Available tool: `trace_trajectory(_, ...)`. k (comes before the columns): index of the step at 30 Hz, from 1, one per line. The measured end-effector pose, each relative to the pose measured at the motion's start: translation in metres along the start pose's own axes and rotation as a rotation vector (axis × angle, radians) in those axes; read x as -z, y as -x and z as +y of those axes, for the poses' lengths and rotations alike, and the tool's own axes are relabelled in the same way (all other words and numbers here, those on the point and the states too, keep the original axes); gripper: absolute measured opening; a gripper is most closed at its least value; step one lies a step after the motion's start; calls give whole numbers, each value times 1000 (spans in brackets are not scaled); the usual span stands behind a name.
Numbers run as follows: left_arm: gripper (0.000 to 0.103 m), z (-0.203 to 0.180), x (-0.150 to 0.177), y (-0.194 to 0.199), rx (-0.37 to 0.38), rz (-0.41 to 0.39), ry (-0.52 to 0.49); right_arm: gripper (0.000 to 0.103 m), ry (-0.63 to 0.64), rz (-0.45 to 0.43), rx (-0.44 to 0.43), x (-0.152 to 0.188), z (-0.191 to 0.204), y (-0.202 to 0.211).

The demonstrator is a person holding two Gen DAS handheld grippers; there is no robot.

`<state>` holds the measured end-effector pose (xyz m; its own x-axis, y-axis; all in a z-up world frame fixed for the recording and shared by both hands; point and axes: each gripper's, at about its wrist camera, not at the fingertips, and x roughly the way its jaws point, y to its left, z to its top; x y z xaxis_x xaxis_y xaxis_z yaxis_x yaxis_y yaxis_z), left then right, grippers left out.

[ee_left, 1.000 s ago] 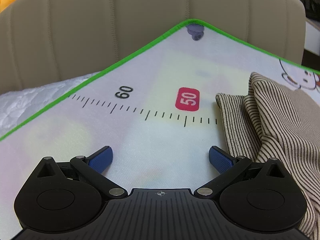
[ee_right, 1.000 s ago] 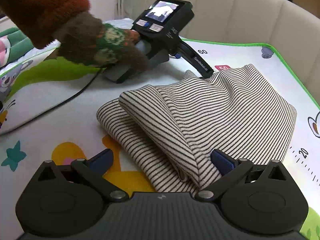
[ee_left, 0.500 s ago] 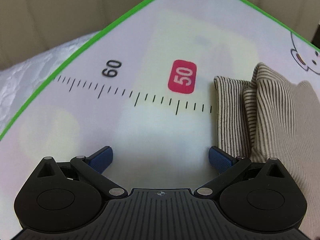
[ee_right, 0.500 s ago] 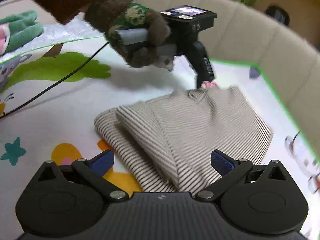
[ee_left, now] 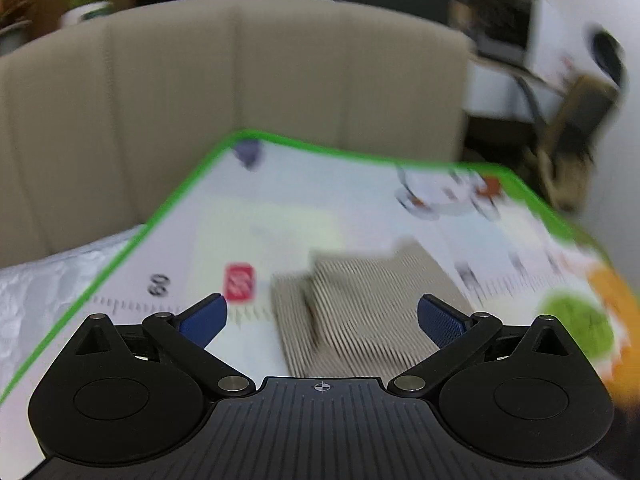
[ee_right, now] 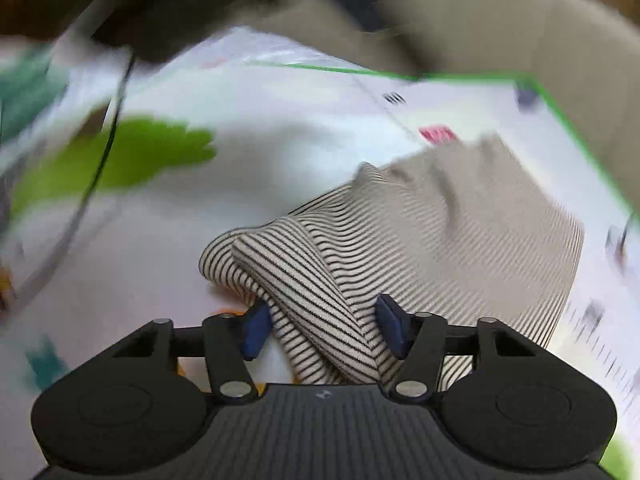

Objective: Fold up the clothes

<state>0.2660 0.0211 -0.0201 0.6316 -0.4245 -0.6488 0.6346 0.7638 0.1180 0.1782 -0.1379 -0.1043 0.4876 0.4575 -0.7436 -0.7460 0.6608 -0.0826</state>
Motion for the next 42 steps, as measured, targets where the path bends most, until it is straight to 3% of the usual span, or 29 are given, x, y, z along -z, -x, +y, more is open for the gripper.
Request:
trace_trajectory(7, 103, -56, 46, 39, 118, 31, -297, 51, -319, 36, -119, -4, -37, 0)
trace_trajectory(9, 103, -76, 64, 48, 154, 31, -429, 51, -417, 46, -159, -4, -50, -2)
trace_trajectory(12, 103, -104, 90, 55, 128, -7, -633, 51, -480, 60, -204, -4, -62, -5)
trace_trajectory(15, 103, -118, 101, 38, 99, 7, -685, 51, -467, 74, -211, -8, -61, -9)
trace_trajectory(21, 103, -129, 97, -5, 34, 37, -701, 51, -567, 77, -250, -5, -73, -4)
trace_trajectory(23, 103, -127, 91, -14, 13, 50, -679, 51, -519, 69, -238, -13, -71, 0)
trace_trajectory(25, 103, -120, 82, -24, 17, 101, -594, 50, -470, 61, -225, -20, -69, 4)
trace_trajectory(27, 103, -111, 75, -34, 36, 154, -508, 51, -363, -3, -143, -31, -68, 20)
trace_trajectory(31, 103, -97, 67, -41, 59, 177, -420, 74, -112, -97, 11, -34, -53, 47)
trace_trajectory(36, 83, -91, 68, -33, 72, 161, -403, 75, 141, -55, 44, -10, -10, 42)
trace_trajectory(42, 83, -80, 60, -29, 101, 185, -325, 76, 413, 8, 134, 14, 25, 6)
